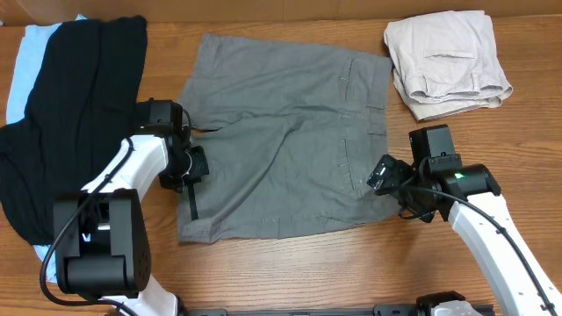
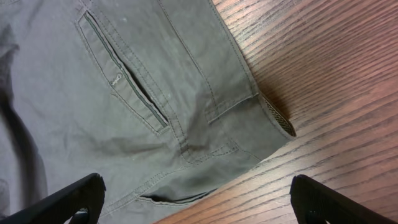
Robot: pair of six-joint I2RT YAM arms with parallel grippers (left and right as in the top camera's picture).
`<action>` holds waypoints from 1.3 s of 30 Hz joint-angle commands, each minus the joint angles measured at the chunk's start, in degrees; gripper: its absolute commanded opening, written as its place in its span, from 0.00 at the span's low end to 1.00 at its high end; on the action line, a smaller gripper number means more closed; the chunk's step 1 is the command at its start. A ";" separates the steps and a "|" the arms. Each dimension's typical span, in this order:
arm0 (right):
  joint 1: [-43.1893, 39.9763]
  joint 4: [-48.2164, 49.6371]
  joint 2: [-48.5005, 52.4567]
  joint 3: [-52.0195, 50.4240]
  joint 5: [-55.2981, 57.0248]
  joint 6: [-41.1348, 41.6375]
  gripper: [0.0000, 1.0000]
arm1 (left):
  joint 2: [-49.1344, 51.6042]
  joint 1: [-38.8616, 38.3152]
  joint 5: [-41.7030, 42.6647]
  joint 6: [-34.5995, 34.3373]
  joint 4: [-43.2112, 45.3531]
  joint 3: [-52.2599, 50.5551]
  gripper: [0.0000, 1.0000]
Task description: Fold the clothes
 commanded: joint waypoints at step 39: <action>0.39 -20.52 -16.33 13.33 0.52 11.10 0.95 | -3.37 7.10 0.20 3.23 -42.86 57.13 1.00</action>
